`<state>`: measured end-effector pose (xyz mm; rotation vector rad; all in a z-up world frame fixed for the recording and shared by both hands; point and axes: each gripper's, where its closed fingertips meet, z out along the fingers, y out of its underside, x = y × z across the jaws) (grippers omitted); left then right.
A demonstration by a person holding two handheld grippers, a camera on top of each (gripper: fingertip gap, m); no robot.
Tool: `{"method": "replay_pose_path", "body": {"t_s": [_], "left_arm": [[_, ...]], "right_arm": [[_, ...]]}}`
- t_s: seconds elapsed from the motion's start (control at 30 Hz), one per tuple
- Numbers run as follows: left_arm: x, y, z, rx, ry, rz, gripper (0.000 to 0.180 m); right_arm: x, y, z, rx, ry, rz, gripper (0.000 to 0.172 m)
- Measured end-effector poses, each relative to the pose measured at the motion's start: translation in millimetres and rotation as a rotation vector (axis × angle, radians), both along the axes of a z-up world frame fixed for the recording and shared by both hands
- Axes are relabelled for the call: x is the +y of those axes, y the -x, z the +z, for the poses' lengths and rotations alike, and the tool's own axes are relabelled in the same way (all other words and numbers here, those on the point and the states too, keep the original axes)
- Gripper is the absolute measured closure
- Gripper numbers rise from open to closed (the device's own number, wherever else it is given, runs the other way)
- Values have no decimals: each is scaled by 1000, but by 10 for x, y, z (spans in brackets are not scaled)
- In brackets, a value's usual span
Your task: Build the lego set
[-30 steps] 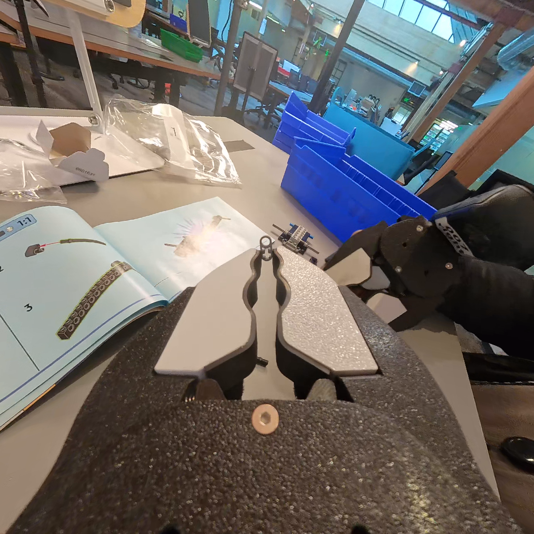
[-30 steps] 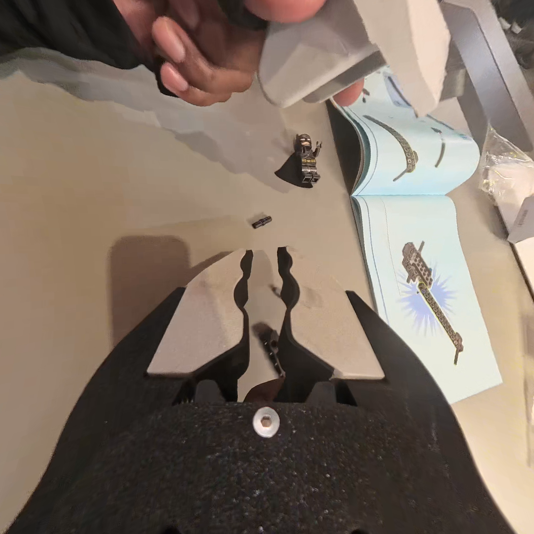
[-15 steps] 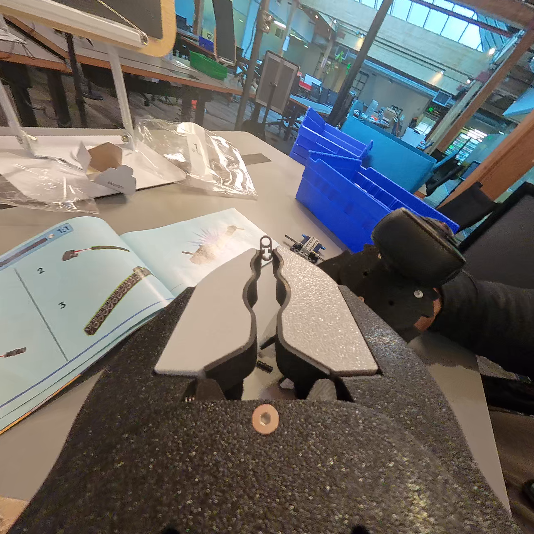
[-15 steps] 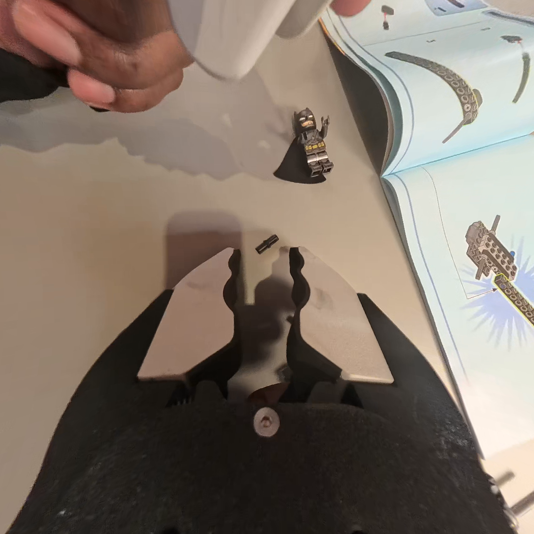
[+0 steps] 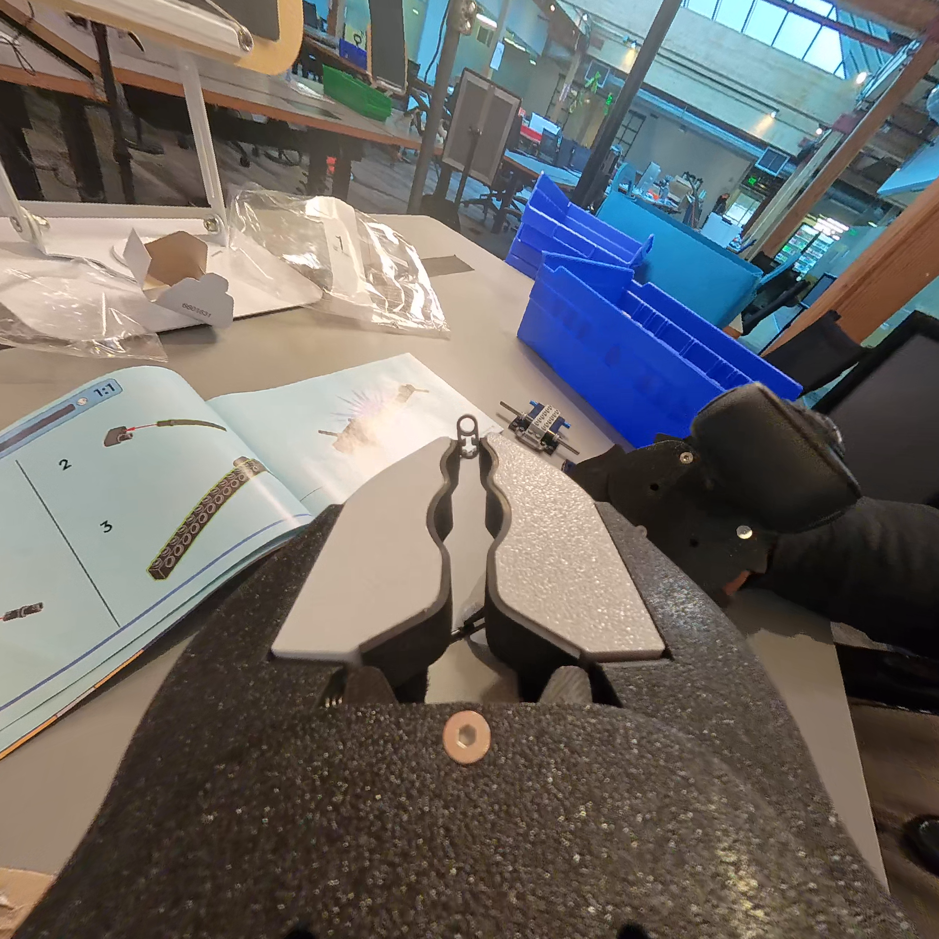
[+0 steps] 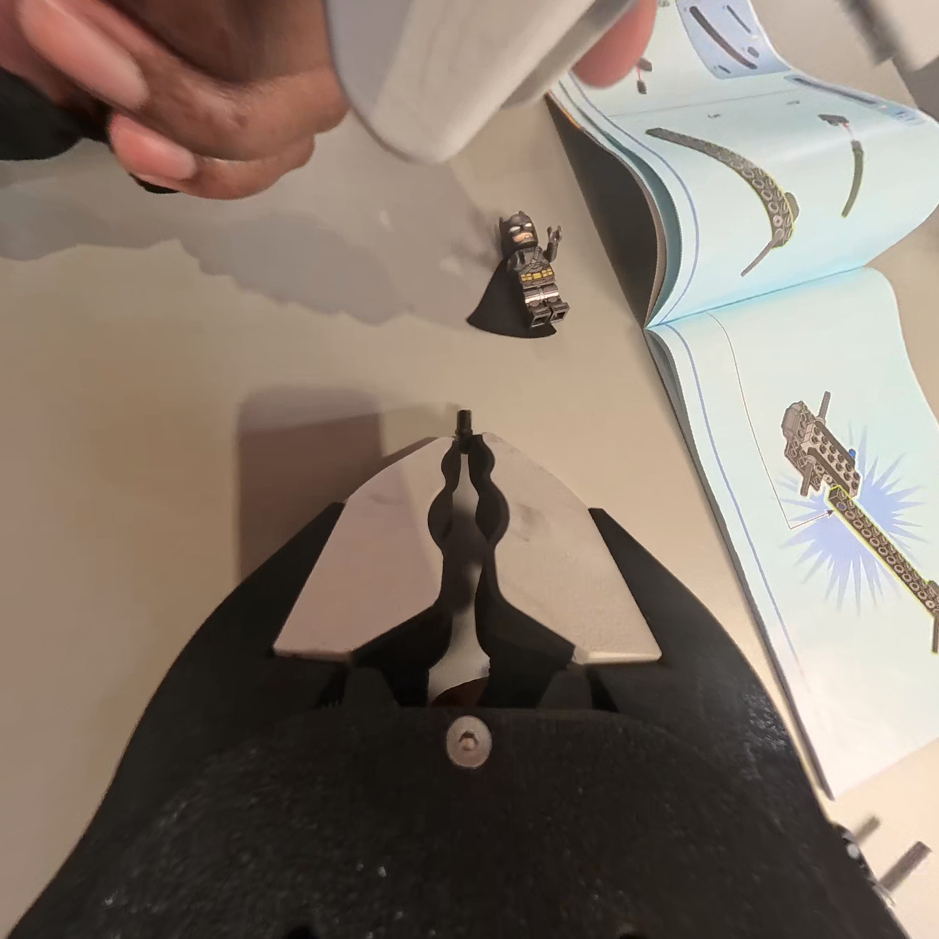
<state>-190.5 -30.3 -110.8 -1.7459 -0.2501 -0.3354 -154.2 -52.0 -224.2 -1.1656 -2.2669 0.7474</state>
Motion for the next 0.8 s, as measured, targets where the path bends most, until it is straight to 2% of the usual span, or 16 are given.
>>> {"method": "replay_pose_path", "body": {"t_s": [0.1, 0.23, 0.33, 0.47, 0.63, 0.8], "left_arm": [[20, -63, -66, 8, 24, -42, 173], [46, -246, -168, -6, 44, -161, 173], [79, -451, -293, -14, 66, -269, 174], [100, -794, -508, 44, 148, -411, 173], [42, -1181, -475, 51, 123, -552, 174], [-11, -1326, -430, 31, 92, -611, 174]], "right_arm": [[28, -52, 51, 54, 9, 25, 169], [105, -191, 338, 218, 46, 43, 169], [199, -343, 529, 322, 86, 29, 169], [302, -601, 649, 418, 106, 19, 169], [383, -875, 707, 498, 90, 4, 169], [371, -984, 701, 517, 70, 17, 169]]}}
